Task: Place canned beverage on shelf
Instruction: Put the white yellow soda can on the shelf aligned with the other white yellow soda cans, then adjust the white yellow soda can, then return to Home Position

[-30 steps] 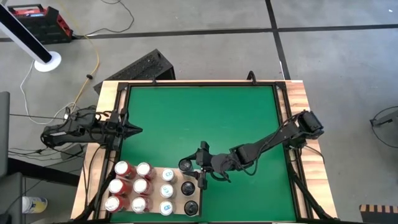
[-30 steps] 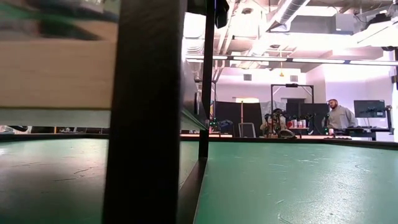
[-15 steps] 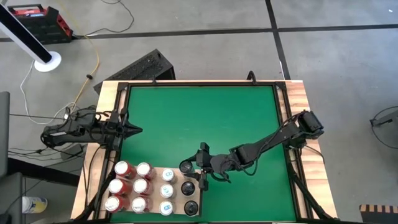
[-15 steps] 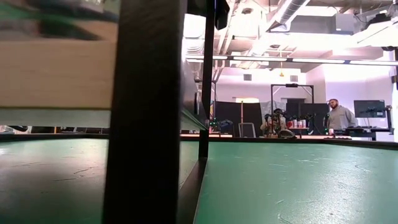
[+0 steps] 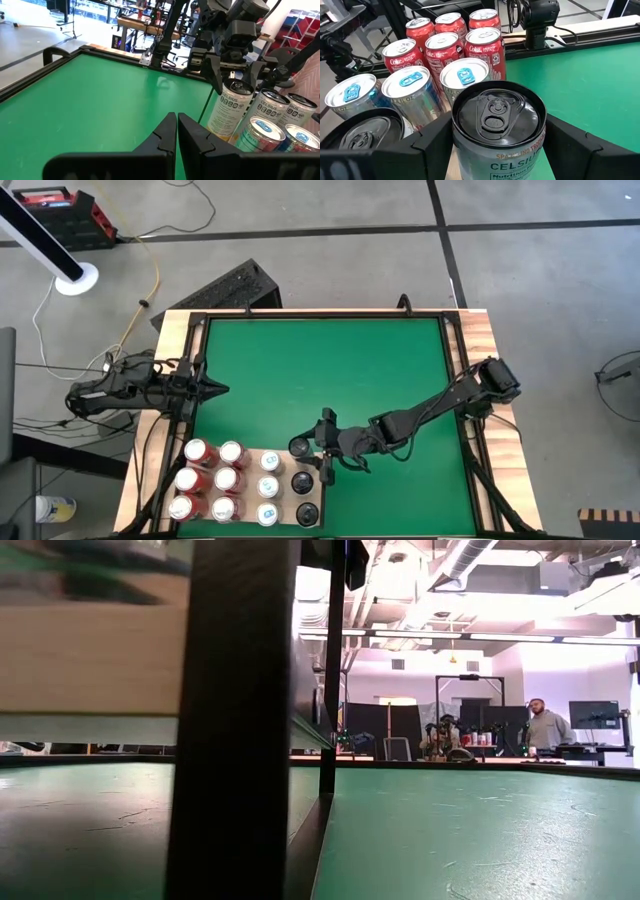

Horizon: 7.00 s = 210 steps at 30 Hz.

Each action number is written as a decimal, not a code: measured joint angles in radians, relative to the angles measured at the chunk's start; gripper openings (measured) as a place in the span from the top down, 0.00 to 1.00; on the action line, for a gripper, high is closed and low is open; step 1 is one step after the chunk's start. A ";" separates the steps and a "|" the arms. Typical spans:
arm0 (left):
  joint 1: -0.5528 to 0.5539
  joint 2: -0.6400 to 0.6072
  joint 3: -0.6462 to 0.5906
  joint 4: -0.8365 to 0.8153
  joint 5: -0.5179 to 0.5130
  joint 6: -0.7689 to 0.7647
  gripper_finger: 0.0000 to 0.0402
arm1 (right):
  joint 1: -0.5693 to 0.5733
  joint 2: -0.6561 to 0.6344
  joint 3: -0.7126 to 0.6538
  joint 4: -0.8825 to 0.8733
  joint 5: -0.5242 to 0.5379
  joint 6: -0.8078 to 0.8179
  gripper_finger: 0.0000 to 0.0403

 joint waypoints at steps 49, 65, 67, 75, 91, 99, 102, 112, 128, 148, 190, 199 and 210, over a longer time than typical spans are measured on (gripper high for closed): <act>0.000 0.000 0.000 -0.007 0.018 0.006 1.00 | 0.042 -0.067 0.169 -0.082 -0.262 0.101 0.20; 0.000 0.000 0.000 -0.007 0.018 0.016 1.00 | 0.229 -0.033 0.211 -0.385 -0.311 0.295 0.93; 0.000 0.000 0.000 -0.008 0.018 0.016 1.00 | 0.222 -0.026 0.216 -0.360 -0.310 0.298 0.96; 0.000 0.000 0.000 -0.008 0.017 0.015 1.00 | 0.219 -0.023 0.214 -0.378 -0.311 0.293 0.96; 0.000 0.000 0.000 -0.008 0.018 0.016 1.00 | 0.196 0.047 0.207 -0.320 -0.361 0.286 0.96; 0.000 0.000 0.000 -0.008 0.018 0.019 1.00 | 0.195 0.058 0.208 -0.267 -0.368 0.293 0.96; 0.000 0.000 0.000 -0.008 0.019 0.019 1.00 | 0.189 0.058 0.208 -0.255 -0.370 0.293 0.96; 0.000 0.000 0.000 -0.008 0.019 0.020 1.00 | 0.182 0.058 0.208 -0.250 -0.378 0.293 0.96; 0.000 0.000 0.000 -0.008 0.023 0.026 1.00 | 0.161 0.086 0.208 -0.198 -0.442 0.294 0.96; 0.000 0.000 0.001 0.096 -0.064 0.238 1.00 | 0.076 -0.255 0.205 -0.574 -0.262 0.010 0.96; 0.162 -0.002 -0.363 0.367 -0.026 0.041 1.00 | -0.841 -0.672 -1.208 1.055 -0.664 0.009 0.95; 0.171 -0.002 -0.361 0.309 0.006 -0.015 1.00 | -0.961 -0.683 -1.266 1.049 -0.862 0.064 0.95; 0.171 -0.002 -0.361 0.300 -0.016 -0.020 1.00 | -1.105 -0.889 -1.266 1.026 -1.018 0.210 0.96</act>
